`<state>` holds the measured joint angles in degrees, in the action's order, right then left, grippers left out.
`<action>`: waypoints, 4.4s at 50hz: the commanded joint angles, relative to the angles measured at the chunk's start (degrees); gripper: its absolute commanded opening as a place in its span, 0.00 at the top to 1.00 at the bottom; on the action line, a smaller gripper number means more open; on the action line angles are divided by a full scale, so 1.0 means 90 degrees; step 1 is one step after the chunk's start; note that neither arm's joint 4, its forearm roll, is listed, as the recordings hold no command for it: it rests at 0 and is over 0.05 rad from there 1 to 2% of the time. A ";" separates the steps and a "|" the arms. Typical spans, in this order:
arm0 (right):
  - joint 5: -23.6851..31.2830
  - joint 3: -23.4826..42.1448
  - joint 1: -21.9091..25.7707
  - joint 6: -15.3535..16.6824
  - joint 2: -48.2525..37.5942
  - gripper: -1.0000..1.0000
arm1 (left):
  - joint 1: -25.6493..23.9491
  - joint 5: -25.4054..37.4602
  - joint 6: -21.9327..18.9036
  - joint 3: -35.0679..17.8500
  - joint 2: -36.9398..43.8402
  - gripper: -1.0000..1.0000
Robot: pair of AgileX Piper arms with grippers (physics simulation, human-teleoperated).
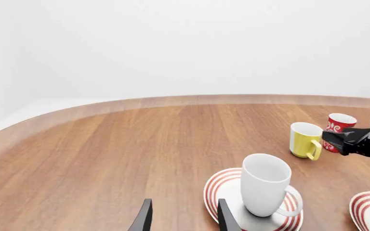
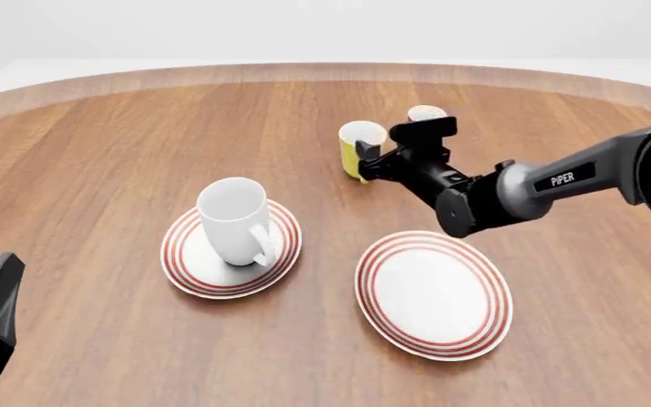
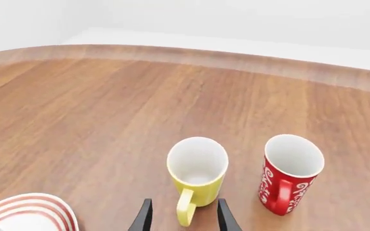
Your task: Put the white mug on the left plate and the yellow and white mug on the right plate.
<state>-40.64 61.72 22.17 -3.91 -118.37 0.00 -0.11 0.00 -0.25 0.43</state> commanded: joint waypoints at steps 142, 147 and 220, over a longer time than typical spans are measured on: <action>-0.0377 -0.1036 0.0339 0.0540 0.0732 1.00 | 0.0000 0.0000 0.0000 0.0000 0.0000 0.00; -0.0465 -0.1447 0.0344 0.0594 0.1166 1.00 | 0.0000 0.0000 0.0000 0.0000 0.0000 0.00; 0.1070 -0.5882 0.0268 0.0669 0.7595 1.00 | 0.0000 0.0000 0.0000 0.0000 0.0000 0.00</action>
<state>-35.12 12.37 25.10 2.76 -58.54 0.00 -0.11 0.00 -0.25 0.43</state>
